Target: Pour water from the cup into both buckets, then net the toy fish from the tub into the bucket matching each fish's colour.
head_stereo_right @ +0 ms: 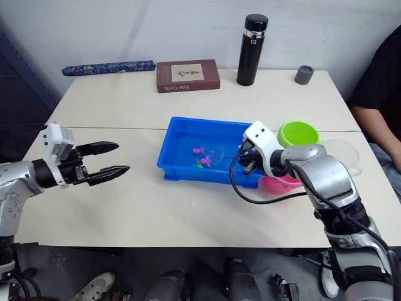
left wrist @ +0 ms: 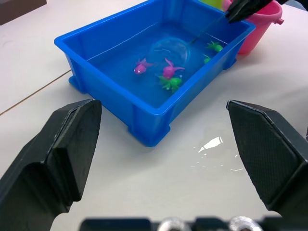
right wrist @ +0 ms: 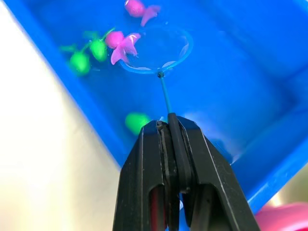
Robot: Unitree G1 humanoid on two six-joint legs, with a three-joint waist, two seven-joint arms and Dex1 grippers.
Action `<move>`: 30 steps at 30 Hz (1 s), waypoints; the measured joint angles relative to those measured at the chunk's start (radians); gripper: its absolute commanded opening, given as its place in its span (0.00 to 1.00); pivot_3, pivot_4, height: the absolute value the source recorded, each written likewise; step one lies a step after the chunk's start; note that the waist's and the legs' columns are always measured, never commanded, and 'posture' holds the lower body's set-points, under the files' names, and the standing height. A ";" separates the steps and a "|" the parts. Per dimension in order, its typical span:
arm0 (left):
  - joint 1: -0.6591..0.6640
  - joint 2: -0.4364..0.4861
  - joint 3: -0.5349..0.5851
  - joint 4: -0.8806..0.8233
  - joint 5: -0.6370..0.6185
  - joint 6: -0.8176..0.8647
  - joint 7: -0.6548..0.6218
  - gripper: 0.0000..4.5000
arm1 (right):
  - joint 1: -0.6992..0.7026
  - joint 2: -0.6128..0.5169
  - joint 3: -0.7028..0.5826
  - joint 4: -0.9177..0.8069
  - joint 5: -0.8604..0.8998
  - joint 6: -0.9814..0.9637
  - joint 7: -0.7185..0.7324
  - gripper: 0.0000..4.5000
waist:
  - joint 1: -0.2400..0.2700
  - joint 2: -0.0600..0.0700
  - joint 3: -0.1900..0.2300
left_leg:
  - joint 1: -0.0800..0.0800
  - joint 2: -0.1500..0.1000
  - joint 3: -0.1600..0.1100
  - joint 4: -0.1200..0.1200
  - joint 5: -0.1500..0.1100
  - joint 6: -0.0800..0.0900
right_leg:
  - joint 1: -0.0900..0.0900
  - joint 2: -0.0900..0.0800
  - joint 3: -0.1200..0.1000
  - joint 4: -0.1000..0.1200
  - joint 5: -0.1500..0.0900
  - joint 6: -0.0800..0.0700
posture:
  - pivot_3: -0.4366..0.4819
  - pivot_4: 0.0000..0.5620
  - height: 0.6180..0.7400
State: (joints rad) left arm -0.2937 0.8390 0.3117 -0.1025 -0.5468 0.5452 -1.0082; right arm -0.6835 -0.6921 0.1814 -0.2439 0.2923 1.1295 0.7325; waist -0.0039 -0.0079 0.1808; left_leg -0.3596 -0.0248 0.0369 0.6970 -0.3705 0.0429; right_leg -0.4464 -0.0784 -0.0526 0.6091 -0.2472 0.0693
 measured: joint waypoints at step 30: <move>-0.016 0.000 -0.008 0.006 0.001 -0.001 -0.011 1.00 | 0.001 0.058 -0.112 -0.020 0.130 0.115 -0.064 0.00 | 0.000 0.000 0.000 | 0.000 0.000 0.000 -0.001 0.000 0.000 | 0.000 0.000 0.000 -0.001 0.000 0.000 | 0.48 0.27 1.00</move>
State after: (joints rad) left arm -0.3101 0.8390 0.3041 -0.0964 -0.5461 0.5444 -1.0191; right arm -0.6826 -0.6339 0.0690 -0.2641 0.4223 1.2449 0.6686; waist -0.0042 -0.0078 0.1809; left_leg -0.3596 -0.0247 0.0368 0.6957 -0.3706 0.0428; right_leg -0.4466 -0.0783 -0.0527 0.6080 -0.2473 0.0692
